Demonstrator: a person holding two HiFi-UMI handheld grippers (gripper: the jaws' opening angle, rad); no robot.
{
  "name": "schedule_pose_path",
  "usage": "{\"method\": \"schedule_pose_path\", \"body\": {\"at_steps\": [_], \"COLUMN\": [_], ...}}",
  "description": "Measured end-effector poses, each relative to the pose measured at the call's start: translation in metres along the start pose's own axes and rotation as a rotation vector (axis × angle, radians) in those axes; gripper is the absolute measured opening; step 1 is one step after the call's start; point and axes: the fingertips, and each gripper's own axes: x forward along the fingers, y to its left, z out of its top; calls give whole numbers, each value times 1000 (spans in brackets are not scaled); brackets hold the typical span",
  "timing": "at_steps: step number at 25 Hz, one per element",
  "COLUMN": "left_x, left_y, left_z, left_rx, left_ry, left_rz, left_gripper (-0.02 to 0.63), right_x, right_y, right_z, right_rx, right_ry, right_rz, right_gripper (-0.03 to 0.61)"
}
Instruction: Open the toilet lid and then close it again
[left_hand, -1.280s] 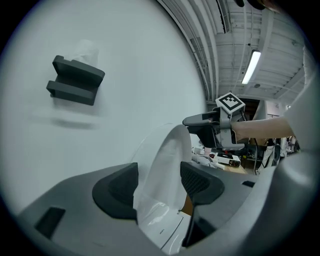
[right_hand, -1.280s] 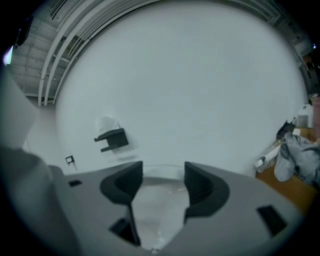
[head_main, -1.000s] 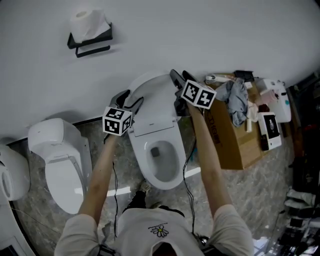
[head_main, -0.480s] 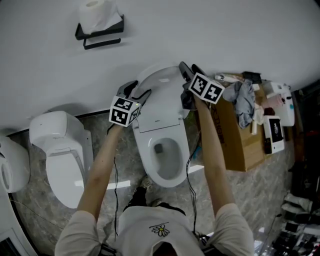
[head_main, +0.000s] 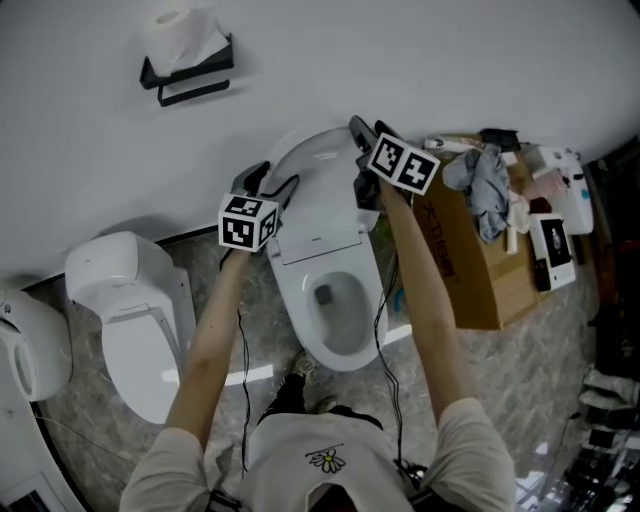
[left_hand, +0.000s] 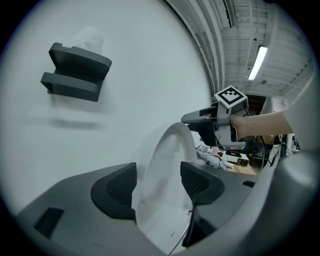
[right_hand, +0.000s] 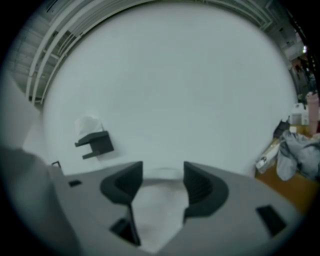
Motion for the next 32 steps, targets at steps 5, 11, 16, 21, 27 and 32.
{"method": "schedule_pose_path", "body": {"at_steps": [5,11,16,21,27,32], "left_x": [-13,-70,-119,-165,-204,-222], "left_y": [-17,-54,-108,-168,-216,-235], "left_z": [19,84,107,126,119,107], "left_rx": [-6,70,102,132,205,209], "left_ry": [-4,-192,-248,-354,-396,-395], "left_rz": [-29,16,13,22,73,96], "left_gripper": [290,207,175,121,44,44], "right_x": [-38,-144,-238,-315,-380,-408], "right_y": [12,57,88,103,107,103], "right_z": [18,42,48,33,1,-22], "right_rx": [-51,-254,-365,-435,-472,-461], "right_ry": [-34,-154,-282,-365,-388,-365], "right_rz": [7,32,-50,-124,-195,-219], "right_gripper": [267,267,239,116,57,40]}}
